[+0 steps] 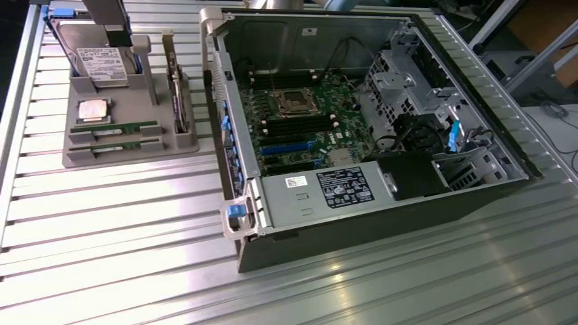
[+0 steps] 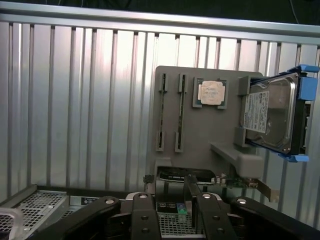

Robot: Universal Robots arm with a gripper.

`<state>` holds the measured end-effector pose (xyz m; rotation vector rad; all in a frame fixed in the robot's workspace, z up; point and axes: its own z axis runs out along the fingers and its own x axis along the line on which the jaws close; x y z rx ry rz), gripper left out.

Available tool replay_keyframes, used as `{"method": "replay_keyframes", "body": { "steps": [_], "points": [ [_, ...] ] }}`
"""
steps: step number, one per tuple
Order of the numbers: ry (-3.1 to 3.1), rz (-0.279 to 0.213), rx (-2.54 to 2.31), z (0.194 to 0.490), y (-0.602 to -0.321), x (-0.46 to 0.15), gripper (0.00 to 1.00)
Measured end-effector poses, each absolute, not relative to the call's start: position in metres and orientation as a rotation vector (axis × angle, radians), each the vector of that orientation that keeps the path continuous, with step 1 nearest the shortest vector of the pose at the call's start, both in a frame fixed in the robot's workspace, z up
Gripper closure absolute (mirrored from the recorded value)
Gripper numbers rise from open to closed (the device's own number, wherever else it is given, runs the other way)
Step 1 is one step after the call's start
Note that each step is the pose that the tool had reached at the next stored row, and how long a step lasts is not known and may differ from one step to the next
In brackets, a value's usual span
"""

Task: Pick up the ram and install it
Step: 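Pick up the ram and move it above insertion slot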

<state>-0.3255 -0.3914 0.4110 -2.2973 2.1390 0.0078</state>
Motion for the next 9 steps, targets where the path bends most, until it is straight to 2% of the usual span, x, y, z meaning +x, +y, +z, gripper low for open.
{"method": "replay_keyframes", "body": {
  "steps": [9],
  "points": [
    [2.138,0.008,-2.298,0.4039,-0.3915,-0.3359,0.64]
  ]
}}
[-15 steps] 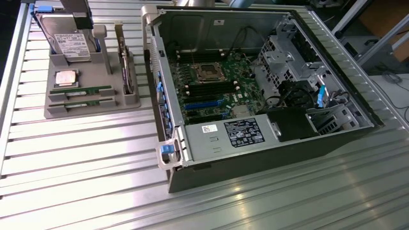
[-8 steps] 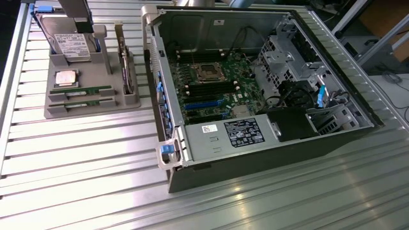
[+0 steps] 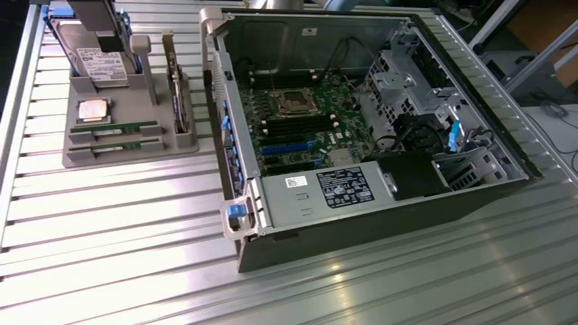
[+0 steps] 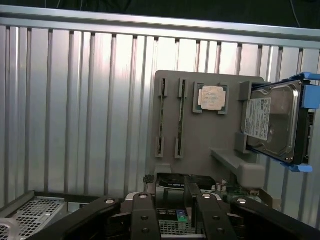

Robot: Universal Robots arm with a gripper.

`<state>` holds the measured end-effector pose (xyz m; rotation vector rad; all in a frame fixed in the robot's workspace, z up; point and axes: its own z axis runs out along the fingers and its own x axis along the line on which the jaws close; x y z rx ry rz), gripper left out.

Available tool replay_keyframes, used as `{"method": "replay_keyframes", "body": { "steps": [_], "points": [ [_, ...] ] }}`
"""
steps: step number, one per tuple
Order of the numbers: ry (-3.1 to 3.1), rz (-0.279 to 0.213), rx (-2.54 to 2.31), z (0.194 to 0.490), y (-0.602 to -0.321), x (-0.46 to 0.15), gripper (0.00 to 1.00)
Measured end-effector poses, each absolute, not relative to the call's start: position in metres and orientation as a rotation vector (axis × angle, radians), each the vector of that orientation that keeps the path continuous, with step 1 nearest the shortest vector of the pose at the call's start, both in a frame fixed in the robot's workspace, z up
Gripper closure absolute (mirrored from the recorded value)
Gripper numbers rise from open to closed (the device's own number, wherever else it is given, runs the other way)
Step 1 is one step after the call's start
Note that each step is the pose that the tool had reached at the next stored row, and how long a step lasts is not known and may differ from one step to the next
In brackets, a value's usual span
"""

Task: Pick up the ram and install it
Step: 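Pick up the ram and move it above insertion slot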

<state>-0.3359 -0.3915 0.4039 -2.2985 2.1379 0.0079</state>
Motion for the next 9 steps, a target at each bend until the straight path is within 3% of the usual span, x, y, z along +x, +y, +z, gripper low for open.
{"method": "replay_keyframes", "body": {
  "steps": [9],
  "points": [
    [2.136,0.008,-2.3,0.3949,-0.3914,-0.3416,0.64]
  ]
}}
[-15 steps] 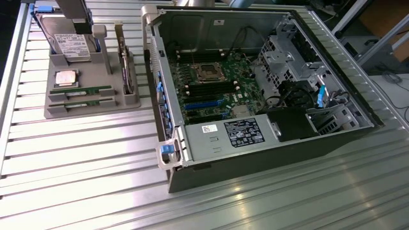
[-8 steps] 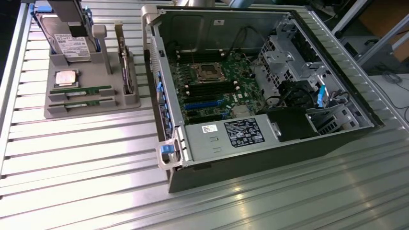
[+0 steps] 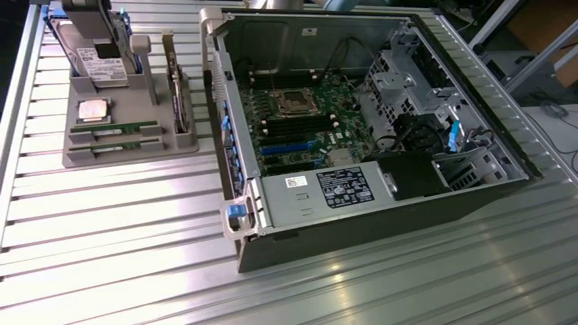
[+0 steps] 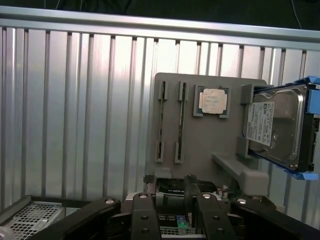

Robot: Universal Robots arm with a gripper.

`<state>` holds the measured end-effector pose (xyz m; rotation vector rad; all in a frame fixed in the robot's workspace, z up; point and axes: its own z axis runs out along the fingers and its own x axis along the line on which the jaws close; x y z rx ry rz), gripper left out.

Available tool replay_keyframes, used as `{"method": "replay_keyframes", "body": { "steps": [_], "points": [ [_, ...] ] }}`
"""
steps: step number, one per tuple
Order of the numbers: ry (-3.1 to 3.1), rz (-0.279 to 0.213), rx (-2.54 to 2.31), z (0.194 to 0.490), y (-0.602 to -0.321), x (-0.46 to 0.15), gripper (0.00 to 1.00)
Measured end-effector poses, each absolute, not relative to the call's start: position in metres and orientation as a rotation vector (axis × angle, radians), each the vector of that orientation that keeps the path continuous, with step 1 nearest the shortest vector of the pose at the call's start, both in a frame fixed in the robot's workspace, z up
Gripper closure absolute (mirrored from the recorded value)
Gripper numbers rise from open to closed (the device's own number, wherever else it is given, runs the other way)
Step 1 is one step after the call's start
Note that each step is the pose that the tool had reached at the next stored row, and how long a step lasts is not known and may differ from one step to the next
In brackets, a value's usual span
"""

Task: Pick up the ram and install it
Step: 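Pick up the ram and move it above insertion slot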

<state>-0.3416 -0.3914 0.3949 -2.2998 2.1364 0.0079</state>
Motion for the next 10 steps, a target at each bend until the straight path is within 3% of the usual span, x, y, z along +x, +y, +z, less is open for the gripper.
{"method": "replay_keyframes", "body": {
  "steps": [10],
  "points": [
    [2.133,0.008,-2.303,0.3849,-0.3921,-0.3473,0.64]
  ]
}}
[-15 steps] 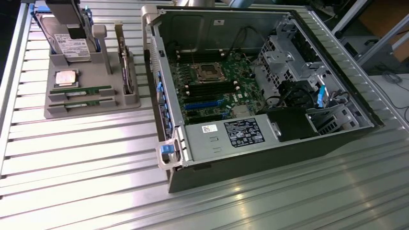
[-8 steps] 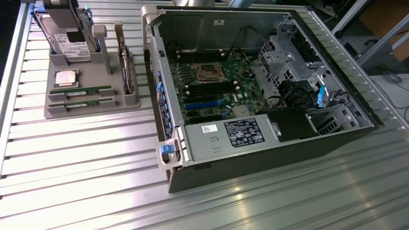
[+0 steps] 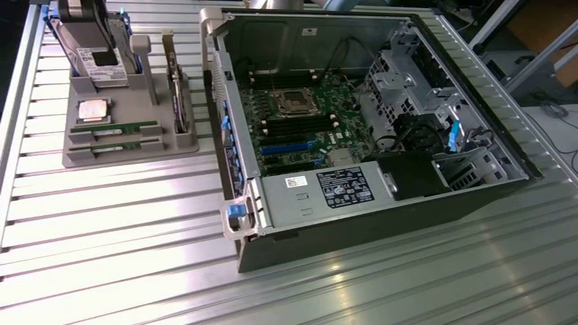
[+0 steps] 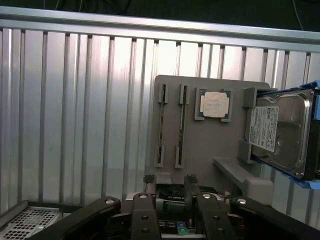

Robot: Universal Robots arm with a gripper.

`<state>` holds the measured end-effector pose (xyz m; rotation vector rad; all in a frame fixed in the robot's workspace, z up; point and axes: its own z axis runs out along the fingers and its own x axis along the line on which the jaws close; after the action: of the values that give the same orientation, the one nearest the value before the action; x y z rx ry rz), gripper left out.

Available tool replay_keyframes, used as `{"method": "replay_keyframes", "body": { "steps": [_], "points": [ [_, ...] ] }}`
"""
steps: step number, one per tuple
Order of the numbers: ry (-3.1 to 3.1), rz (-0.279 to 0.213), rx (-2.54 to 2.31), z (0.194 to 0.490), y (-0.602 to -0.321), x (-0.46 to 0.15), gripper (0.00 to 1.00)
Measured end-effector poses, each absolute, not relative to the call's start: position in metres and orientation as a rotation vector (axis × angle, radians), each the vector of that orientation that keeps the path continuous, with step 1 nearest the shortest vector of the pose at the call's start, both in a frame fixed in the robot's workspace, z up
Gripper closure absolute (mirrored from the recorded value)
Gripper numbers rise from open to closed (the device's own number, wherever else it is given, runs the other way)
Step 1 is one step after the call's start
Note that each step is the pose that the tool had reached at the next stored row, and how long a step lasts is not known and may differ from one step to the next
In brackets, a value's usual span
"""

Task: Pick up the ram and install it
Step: 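Pick up the ram and move it above insertion slot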

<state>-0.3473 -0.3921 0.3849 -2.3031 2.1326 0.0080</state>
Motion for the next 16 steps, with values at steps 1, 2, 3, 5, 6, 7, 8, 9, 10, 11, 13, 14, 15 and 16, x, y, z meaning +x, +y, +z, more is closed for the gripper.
{"method": "replay_keyframes", "body": {
  "steps": [1,2,3,5,6,7,8,9,10,11,13,14,15,16],
  "points": [
    [2.132,0.008,-2.303,0.384,-0.392,-0.348,0.64],
    [2.132,0.008,-2.304,0.383,-0.392,-0.348,0.64],
    [2.132,0.008,-2.304,0.382,-0.392,-0.348,0.64],
    [2.131,0.008,-2.305,0.38,-0.393,-0.349,0.64],
    [2.13,0.008,-2.305,0.378,-0.393,-0.349,0.64],
    [2.13,0.008,-2.306,0.377,-0.393,-0.349,0.64],
    [2.129,0.008,-2.307,0.375,-0.393,-0.35,0.64],
    [2.129,0.008,-2.307,0.374,-0.393,-0.35,0.64],
    [2.128,0.008,-2.307,0.373,-0.393,-0.35,0.64],
    [2.128,0.008,-2.308,0.372,-0.394,-0.35,0.64],
    [2.127,0.008,-2.309,0.37,-0.394,-0.35,0.64],
    [2.126,0.008,-2.31,0.368,-0.394,-0.35,0.64],
    [2.125,0.008,-2.31,0.366,-0.394,-0.351,0.64],
    [2.124,0.008,-2.311,0.365,-0.394,-0.351,0.64]
  ]
}}
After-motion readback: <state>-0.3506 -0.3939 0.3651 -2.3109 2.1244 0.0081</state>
